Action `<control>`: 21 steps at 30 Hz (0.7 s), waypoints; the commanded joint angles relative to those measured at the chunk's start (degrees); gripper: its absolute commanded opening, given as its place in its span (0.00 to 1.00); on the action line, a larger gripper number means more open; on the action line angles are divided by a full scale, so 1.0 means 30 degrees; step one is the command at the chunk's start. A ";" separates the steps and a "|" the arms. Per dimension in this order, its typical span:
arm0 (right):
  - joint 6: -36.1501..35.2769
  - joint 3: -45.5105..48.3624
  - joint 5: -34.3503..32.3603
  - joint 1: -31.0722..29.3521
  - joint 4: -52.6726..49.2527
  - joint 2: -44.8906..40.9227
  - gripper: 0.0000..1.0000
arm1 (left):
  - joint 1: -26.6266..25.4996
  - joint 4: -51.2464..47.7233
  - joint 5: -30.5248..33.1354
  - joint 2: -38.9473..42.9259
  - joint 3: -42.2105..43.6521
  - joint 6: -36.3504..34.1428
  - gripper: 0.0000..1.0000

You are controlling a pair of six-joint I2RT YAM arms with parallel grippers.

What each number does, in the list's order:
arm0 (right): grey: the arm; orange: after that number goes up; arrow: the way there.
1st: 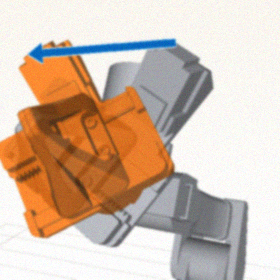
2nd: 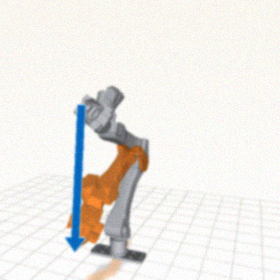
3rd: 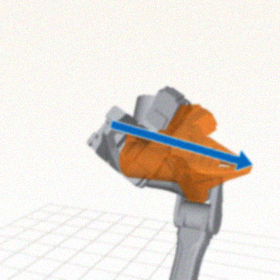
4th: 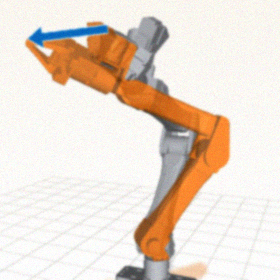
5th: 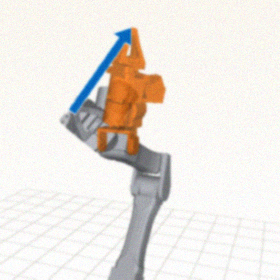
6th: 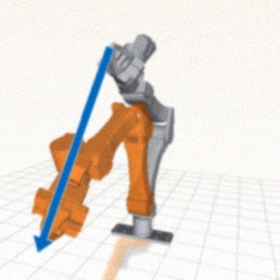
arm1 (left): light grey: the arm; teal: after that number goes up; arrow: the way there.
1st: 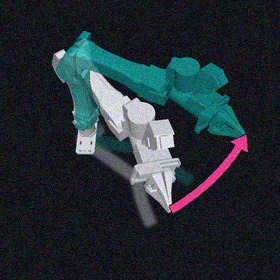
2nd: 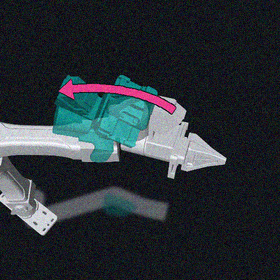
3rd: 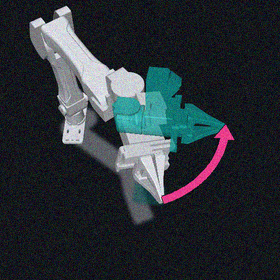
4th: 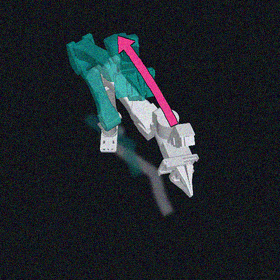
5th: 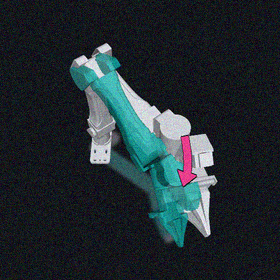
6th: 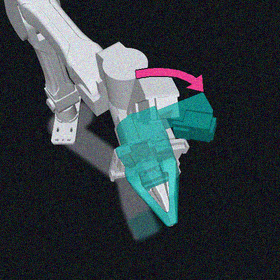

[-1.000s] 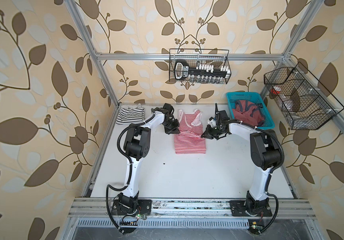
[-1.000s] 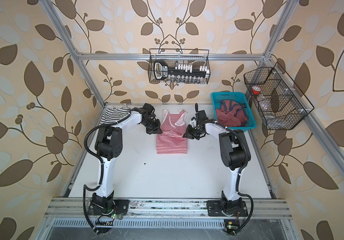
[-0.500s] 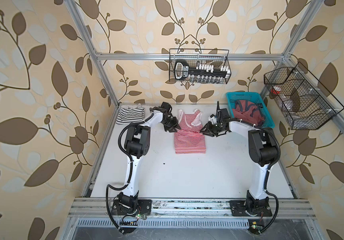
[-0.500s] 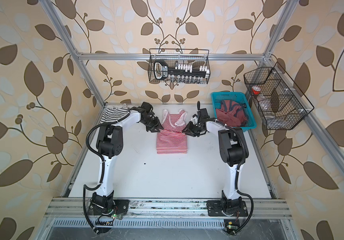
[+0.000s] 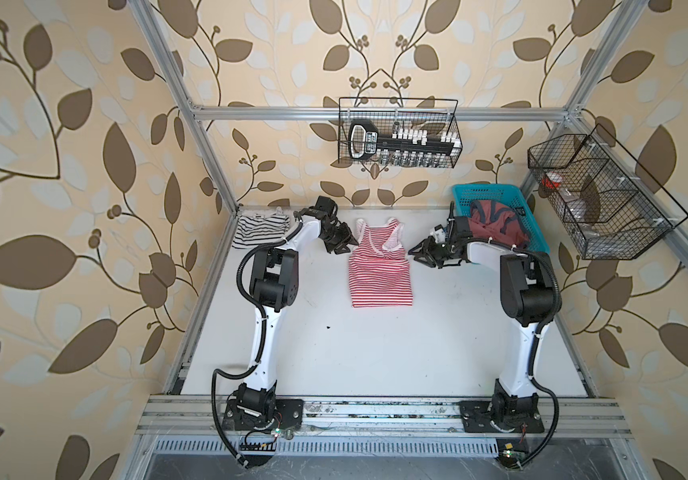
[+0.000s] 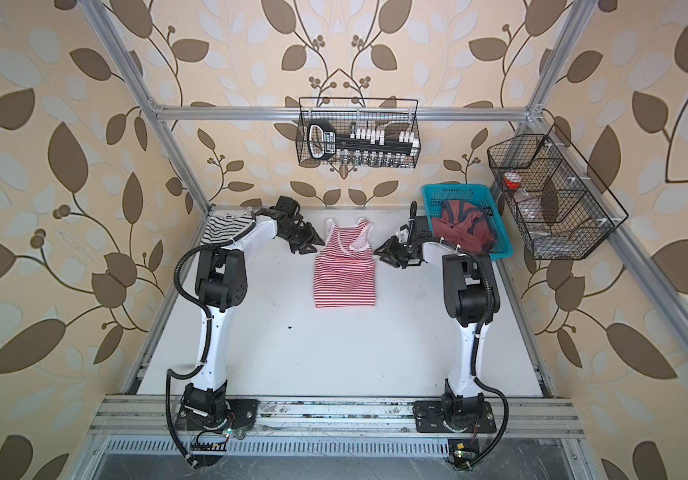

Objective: Fold and stack the tank tops

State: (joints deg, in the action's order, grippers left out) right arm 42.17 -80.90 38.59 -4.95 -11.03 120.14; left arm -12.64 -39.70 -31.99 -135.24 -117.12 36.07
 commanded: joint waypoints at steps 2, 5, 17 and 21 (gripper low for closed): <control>-0.0692 0.0931 -0.0289 -0.0408 -0.0343 -0.2613 0.42 | 0.0121 -0.1386 0.2387 0.3308 0.1120 -0.1148 0.43; -0.2322 0.1961 -0.1170 -0.1036 -0.2043 -0.4021 0.44 | -0.0192 -0.1356 0.3504 0.5777 0.4504 -0.1533 0.43; -0.4514 0.7736 -0.4611 -0.3184 -0.4039 -0.7916 0.48 | -0.3116 0.0835 0.3818 1.1528 1.5232 -0.0562 0.41; -0.4188 0.8952 -0.4618 -0.3264 -0.3327 -0.8258 0.48 | -0.3695 0.2118 0.3301 1.1279 1.6196 0.0200 0.43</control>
State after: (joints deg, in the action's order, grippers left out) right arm 30.39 -55.68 26.50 -14.52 -21.63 97.36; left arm -23.33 -37.76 -20.80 -103.22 -69.47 34.76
